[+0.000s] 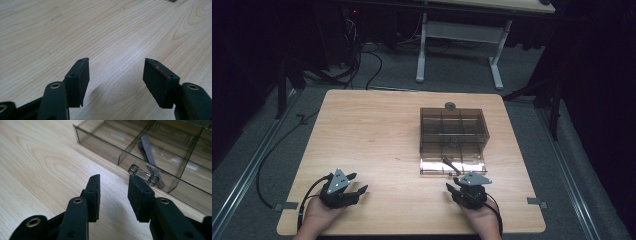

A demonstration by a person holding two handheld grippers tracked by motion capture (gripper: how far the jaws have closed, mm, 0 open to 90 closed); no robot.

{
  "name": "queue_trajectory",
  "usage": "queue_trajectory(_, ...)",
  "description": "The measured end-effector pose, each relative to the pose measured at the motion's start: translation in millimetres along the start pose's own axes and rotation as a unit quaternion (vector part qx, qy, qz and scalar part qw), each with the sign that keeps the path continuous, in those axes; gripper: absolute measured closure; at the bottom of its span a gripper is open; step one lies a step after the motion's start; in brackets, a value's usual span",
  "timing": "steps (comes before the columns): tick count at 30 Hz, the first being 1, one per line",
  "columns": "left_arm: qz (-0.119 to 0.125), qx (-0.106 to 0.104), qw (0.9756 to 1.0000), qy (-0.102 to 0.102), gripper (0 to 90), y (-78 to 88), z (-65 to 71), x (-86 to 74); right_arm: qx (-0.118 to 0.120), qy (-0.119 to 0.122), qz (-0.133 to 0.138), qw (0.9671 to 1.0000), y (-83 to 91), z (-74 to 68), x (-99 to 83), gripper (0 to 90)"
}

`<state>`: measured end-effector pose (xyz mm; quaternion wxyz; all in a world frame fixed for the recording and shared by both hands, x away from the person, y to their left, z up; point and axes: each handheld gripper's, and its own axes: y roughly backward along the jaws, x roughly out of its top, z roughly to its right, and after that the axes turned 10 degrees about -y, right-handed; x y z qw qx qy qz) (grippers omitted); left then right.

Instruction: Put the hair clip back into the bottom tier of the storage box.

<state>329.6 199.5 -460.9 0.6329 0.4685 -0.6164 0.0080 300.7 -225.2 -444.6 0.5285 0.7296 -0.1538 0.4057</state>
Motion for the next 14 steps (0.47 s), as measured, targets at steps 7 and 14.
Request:
queue_trajectory(7,0.003,0.001,1.0000,0.002,38.4,-0.1,-0.4,0.0,0.007,-0.045,0.084,0.9954,12.1,8.6,-16.0,58.3)
queue_trajectory(14,0.000,0.005,1.0000,0.000,38.3,0.4,0.7,-0.1,0.008,-0.050,0.088,0.9948,11.3,9.5,-17.4,55.9)
